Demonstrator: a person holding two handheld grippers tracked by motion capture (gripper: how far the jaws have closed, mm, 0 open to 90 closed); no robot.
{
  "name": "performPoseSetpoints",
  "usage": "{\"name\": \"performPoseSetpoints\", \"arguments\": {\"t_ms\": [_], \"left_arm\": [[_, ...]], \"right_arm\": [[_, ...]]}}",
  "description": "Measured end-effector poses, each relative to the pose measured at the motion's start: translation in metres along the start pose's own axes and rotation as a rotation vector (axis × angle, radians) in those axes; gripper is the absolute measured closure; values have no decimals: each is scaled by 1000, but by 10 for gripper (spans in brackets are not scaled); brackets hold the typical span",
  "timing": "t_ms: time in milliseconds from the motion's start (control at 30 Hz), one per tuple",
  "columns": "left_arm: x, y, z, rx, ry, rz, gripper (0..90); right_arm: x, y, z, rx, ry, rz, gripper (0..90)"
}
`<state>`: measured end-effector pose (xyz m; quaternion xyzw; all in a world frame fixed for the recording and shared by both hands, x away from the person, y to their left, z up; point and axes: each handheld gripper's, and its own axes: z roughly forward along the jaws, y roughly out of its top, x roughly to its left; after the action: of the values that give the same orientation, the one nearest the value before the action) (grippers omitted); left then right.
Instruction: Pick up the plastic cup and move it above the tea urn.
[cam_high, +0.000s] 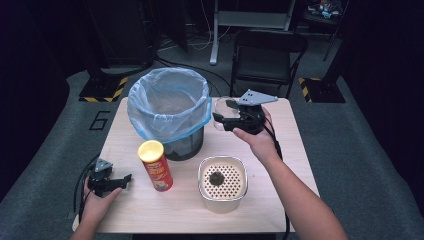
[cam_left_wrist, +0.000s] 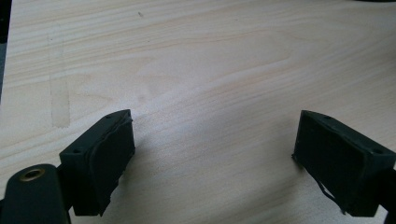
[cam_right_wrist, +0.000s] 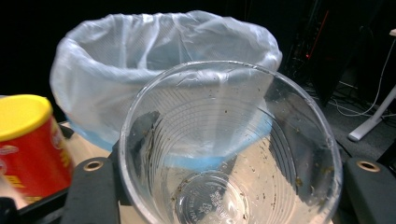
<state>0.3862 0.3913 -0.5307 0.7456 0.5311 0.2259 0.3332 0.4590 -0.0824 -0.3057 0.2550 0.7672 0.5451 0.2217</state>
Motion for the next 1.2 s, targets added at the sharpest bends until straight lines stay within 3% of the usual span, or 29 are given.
{"name": "performPoseSetpoints", "arguments": {"t_ms": [267,500,633,733,900,1033,1200], "left_arm": [[-1,0,1,-14,9,-4,118],[-1,-1,1,-15,6,-10,116],[-1,0,1,-10,4,-10,116],[-2,-1,1,-15,4,-16,116],[-2,-1,1,-20,7,-13,116],[-1,-1,1,-18,6,-8,116],[-1,0,1,-9,4,-6,117]], "right_arm": [[18,36,-22,-35,29,7,334],[29,81,-18,-61,-5,-19,330],[30,107,3,-81,1,-38,326],[32,117,29,-66,45,-6,309],[36,115,77,-15,47,-11,301],[40,109,100,-3,76,-10,300],[44,107,114,5,77,-3,300]]}}
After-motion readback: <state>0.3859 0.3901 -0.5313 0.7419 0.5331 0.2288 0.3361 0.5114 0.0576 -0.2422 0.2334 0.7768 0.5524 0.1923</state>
